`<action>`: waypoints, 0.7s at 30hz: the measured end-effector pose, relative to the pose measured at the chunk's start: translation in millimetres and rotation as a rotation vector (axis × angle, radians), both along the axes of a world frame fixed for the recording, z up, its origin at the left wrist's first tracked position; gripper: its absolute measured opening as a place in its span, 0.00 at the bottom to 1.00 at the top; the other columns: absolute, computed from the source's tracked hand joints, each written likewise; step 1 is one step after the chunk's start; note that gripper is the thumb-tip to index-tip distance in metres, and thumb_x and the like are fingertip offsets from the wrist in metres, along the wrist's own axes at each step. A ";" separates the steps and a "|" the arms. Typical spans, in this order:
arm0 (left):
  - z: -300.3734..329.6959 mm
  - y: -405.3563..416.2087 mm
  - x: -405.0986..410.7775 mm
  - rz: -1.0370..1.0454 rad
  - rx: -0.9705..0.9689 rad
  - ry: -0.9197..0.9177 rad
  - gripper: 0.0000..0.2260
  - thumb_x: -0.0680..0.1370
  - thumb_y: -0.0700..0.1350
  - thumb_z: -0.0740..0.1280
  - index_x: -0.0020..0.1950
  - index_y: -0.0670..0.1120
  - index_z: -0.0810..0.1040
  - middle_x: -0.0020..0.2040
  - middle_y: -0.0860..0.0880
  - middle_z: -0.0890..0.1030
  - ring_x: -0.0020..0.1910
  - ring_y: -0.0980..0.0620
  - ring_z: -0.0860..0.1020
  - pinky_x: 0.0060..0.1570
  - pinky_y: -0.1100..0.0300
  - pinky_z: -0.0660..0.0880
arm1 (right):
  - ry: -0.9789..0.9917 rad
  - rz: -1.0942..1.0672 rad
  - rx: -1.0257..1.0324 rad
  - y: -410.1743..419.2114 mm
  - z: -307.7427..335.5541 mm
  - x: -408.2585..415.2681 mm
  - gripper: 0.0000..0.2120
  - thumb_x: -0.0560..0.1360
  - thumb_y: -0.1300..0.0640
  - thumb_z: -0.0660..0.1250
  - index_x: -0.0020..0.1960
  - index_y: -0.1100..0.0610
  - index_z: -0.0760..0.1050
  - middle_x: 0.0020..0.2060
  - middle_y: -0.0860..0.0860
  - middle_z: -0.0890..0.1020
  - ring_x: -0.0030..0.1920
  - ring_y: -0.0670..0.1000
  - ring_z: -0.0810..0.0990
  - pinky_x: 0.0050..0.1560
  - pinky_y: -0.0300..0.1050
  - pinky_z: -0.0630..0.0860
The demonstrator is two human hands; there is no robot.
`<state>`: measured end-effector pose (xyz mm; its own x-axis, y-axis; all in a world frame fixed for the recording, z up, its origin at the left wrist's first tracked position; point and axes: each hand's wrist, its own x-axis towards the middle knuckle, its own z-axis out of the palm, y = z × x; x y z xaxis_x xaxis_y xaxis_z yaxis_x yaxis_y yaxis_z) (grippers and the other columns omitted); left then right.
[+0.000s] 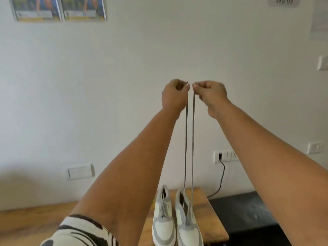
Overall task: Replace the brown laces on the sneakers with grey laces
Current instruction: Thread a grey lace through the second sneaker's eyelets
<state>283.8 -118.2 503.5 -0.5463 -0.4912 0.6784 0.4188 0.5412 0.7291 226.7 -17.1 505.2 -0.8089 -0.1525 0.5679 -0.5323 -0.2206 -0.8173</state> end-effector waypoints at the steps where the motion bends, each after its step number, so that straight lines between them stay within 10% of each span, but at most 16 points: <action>1: -3.3 -0.2 2.6 -0.013 0.016 0.002 0.03 0.77 0.45 0.68 0.44 0.48 0.78 0.40 0.53 0.81 0.40 0.52 0.78 0.42 0.59 0.73 | -0.025 0.014 -0.054 -0.9 -3.6 2.5 0.05 0.76 0.60 0.71 0.41 0.55 0.79 0.39 0.51 0.82 0.40 0.47 0.82 0.49 0.44 0.80; 4: -39.5 -5.0 10.2 -0.079 0.075 -0.017 0.04 0.79 0.44 0.67 0.44 0.49 0.77 0.41 0.52 0.84 0.44 0.51 0.82 0.46 0.56 0.80 | -0.075 0.001 -0.093 -4.7 -37.4 10.3 0.04 0.79 0.60 0.66 0.46 0.58 0.77 0.42 0.52 0.82 0.37 0.46 0.84 0.42 0.40 0.81; 14: -318.1 -59.3 2.3 0.081 -0.113 -0.763 0.05 0.77 0.46 0.67 0.45 0.49 0.71 0.43 0.50 0.81 0.45 0.47 0.80 0.45 0.55 0.75 | -0.185 -0.135 0.716 -8.5 -309.7 -18.4 0.08 0.78 0.56 0.69 0.54 0.56 0.83 0.47 0.49 0.83 0.46 0.45 0.77 0.48 0.36 0.70; 21: -428.9 -64.6 -12.3 0.156 -0.248 -0.970 0.03 0.78 0.47 0.67 0.47 0.50 0.75 0.43 0.50 0.81 0.42 0.49 0.78 0.38 0.56 0.75 | -0.531 -0.153 0.794 -22.9 -430.8 -39.8 0.04 0.75 0.57 0.72 0.49 0.56 0.82 0.41 0.47 0.81 0.46 0.48 0.80 0.37 0.32 0.69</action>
